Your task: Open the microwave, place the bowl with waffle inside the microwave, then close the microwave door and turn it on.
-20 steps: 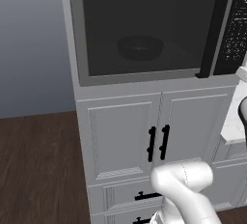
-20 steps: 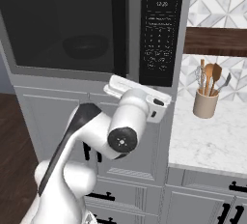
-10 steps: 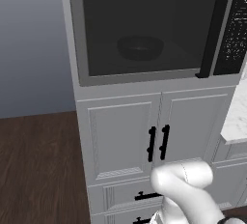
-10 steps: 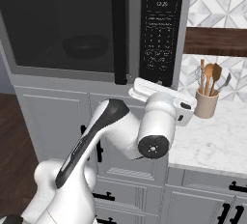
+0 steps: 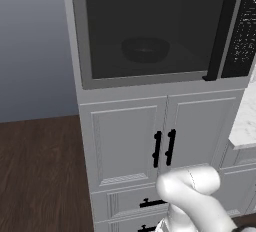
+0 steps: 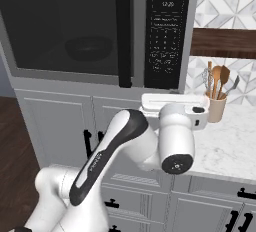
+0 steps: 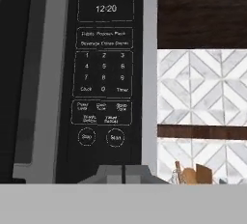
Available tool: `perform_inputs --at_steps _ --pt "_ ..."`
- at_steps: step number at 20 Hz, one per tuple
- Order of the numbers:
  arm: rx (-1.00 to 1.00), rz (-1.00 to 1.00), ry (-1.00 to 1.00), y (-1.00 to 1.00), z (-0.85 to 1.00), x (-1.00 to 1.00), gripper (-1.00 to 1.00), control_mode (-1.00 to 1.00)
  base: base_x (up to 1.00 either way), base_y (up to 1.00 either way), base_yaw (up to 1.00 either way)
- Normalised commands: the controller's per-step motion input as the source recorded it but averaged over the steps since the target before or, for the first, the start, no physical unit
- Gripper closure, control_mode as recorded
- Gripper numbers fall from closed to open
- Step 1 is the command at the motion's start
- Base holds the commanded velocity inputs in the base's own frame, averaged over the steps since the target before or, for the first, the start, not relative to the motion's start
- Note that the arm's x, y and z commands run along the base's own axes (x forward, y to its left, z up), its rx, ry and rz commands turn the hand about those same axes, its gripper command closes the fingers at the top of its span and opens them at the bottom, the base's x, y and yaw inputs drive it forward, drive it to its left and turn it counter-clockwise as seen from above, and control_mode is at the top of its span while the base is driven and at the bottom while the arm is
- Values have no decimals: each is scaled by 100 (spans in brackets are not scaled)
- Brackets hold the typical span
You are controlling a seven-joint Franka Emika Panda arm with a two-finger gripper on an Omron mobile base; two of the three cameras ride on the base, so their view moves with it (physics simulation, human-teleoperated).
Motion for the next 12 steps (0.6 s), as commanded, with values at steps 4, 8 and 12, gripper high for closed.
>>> perform_inputs --at_steps 4,8,12 --pt "-37 12 0 25 0 44 100 -100 0 0 0" --pt "-23 2 0 -3 1 36 100 -100 0 0 0" --pt "-7 0 -8 -3 0 10 100 -100 0 0 0"
